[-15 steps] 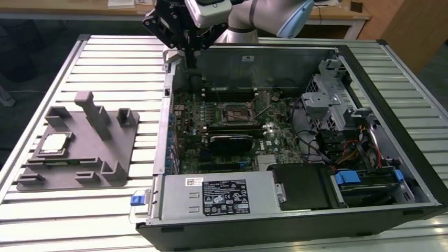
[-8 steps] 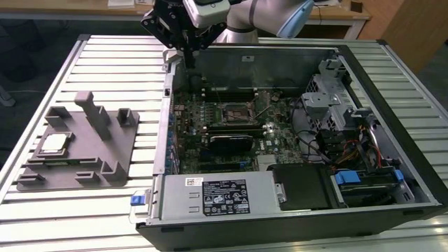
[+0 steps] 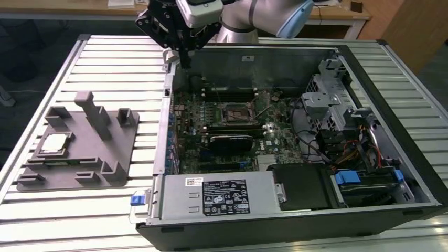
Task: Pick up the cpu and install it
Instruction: 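Reach for the cpu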
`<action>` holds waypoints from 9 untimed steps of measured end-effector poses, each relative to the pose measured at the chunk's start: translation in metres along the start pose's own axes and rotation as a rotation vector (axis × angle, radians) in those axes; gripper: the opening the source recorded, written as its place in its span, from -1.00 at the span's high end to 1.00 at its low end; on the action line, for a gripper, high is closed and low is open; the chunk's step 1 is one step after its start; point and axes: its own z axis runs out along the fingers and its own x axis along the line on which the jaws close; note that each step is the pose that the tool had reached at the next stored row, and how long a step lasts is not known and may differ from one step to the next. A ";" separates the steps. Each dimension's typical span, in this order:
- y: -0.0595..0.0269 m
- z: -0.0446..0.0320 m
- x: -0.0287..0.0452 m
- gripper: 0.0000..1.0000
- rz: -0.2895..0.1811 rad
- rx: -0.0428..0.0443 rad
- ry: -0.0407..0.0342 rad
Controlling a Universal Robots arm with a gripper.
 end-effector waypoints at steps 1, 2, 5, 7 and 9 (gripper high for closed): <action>-0.0001 -0.0001 0.0018 0.79 0.000 0.0000 0.0000; -0.0003 -0.0001 0.0036 0.79 0.000 0.0001 0.0000; -0.0006 -0.0002 0.0083 0.79 0.000 0.0000 0.0000; -0.0009 -0.0003 0.0117 0.79 0.000 0.0000 0.0000; -0.0011 -0.0004 0.0151 0.79 0.000 0.0000 0.0000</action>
